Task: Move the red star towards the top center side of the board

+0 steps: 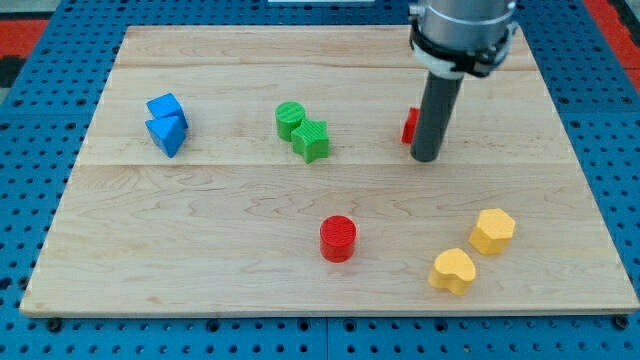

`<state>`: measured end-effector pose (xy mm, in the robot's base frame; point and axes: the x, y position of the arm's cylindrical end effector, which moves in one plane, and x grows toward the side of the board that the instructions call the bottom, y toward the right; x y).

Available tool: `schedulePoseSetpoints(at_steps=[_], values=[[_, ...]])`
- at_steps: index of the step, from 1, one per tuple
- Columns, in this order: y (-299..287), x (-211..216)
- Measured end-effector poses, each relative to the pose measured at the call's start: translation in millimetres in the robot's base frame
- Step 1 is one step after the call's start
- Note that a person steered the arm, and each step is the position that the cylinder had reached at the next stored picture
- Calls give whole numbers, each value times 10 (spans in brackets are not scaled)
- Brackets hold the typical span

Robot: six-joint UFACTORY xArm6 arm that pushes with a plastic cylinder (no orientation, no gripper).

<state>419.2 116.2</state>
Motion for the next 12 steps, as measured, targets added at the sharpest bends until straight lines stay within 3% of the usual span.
schedulePoseSetpoints(at_steps=[1,4,6,7,8,9,10,11,12], values=[[0,-423],[383,-814],[-358,-1663],[-489,-1713],[-284,-1197],[-659,-1034],[-888,-1531],[-914,-1605],[-635,-1370]])
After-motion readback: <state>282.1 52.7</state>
